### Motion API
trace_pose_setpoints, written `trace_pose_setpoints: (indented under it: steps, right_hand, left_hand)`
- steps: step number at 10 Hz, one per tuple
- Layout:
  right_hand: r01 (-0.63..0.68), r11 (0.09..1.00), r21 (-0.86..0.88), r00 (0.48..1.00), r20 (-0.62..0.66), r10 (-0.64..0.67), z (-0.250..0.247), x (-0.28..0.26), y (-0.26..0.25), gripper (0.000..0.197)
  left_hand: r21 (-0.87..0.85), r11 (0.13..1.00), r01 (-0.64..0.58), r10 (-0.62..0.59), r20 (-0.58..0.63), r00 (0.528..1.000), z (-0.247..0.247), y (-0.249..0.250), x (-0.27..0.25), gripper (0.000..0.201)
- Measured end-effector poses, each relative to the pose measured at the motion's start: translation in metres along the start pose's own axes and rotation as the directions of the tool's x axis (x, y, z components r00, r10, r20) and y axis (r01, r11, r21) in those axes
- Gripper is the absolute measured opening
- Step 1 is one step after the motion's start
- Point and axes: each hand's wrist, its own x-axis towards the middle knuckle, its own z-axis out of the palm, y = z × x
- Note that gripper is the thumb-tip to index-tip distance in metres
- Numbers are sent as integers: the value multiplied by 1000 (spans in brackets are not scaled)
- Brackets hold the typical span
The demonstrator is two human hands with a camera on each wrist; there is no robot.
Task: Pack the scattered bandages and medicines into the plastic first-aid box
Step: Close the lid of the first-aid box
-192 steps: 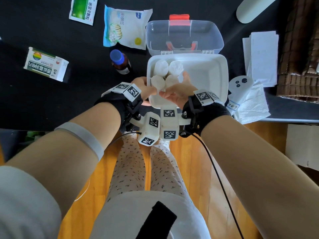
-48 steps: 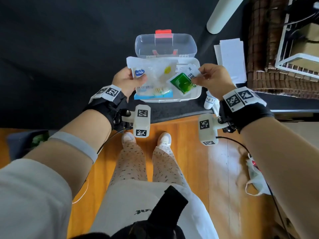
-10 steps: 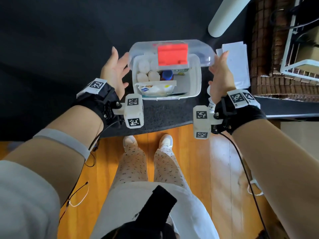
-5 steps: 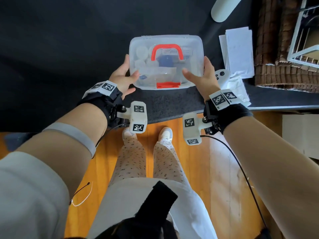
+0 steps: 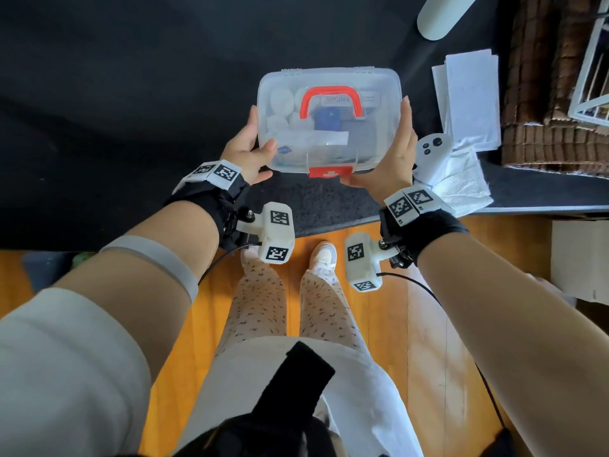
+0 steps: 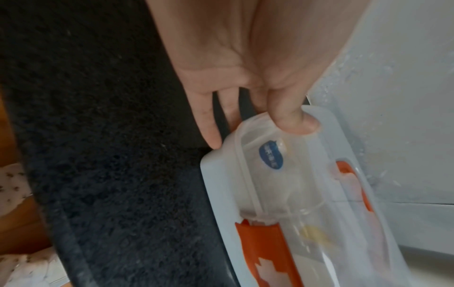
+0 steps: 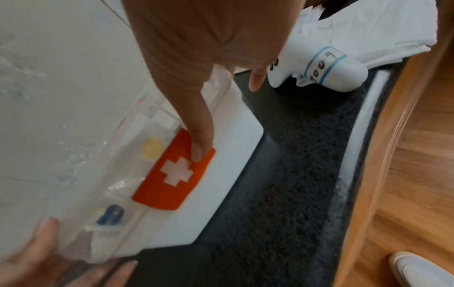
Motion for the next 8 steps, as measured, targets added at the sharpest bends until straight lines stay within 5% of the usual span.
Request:
trace_pose_setpoints:
  steps: [5, 8]
  right_hand:
    - [-35, 999, -41, 989, -146, 29, 13, -3, 1, 115]
    - [-161, 986, -41, 984, 75, 164, -18, -4, -26, 115]
  left_hand:
    - [1, 1000, -29, 29, -25, 999, 5, -3, 0, 67]
    - [254, 966, -40, 61, -76, 995, -1, 14, -1, 67]
